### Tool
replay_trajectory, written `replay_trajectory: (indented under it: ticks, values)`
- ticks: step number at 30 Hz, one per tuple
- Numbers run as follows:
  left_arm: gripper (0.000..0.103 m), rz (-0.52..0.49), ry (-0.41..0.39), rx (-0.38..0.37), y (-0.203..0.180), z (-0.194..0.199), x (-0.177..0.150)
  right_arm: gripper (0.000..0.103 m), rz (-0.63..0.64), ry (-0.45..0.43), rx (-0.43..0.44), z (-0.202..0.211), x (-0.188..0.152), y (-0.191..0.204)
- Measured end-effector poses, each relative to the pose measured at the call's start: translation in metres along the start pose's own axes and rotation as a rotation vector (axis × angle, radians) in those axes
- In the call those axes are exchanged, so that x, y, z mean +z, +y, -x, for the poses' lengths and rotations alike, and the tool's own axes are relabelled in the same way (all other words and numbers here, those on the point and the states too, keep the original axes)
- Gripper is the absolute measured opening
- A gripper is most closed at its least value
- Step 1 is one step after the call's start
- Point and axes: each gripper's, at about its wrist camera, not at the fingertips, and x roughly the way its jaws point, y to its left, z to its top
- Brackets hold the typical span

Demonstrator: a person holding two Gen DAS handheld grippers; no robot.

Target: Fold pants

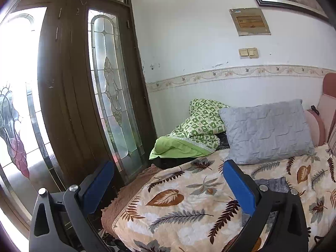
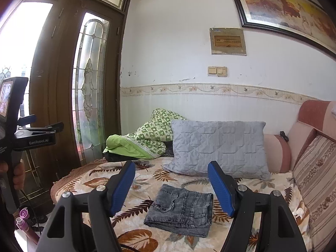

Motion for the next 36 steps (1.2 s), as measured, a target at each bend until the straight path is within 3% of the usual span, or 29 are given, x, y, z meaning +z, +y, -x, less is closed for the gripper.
replay_trajectory:
  ticks: [18, 27, 36]
  values:
    - [0.103, 0.007, -0.078, -0.026, -0.004, 0.037, 0.032, 0.075, -0.005, -0.056, -0.007, 0.023, 0.017, -0.002]
    - [0.103, -0.021, -0.109, -0.044, -0.019, 0.036, 0.05, 0.075, -0.007, -0.055, -0.015, 0.018, 0.027, -0.008]
    - [0.103, -0.058, -0.09, -0.088, -0.046, 0.021, 0.055, 0.075, 0.005, -0.008, -0.028, 0.002, 0.031, -0.016]
